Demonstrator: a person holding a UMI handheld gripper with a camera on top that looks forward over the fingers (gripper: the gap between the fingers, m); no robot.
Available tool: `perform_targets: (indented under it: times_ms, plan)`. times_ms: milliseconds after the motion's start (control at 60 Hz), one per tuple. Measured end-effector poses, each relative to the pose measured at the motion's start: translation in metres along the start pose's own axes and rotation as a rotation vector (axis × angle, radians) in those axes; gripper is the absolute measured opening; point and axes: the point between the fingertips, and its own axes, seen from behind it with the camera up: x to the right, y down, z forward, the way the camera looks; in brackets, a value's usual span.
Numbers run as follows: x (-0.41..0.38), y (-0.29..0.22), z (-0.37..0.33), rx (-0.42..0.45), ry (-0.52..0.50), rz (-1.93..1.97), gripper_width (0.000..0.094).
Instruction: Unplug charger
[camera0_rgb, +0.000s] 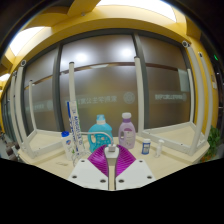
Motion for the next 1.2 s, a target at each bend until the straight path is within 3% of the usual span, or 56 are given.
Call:
perform_targets:
  times_ms: [133,283,500,533,633,717,1200]
  plan:
    - [0.084,0.083,-0.002,-0.166,0.069,-0.014,0.0060]
    - [0.135,0.204,-0.007,-0.372,0.062,0.001,0.0063]
    - [0.161,0.262,-0.012,-0.487,0.043,0.057,0.0203]
    - [0.165,0.264,-0.013,-0.495,0.042,0.050,0.0275]
    - [0.172,0.257,-0.025,-0.507,0.051,0.024,0.0627]
    - [0.172,0.237,-0.044,-0.495,0.046,0.006,0.0864]
    - [0.121,0.120,-0.327,-0.436,0.107,-0.116,0.0852]
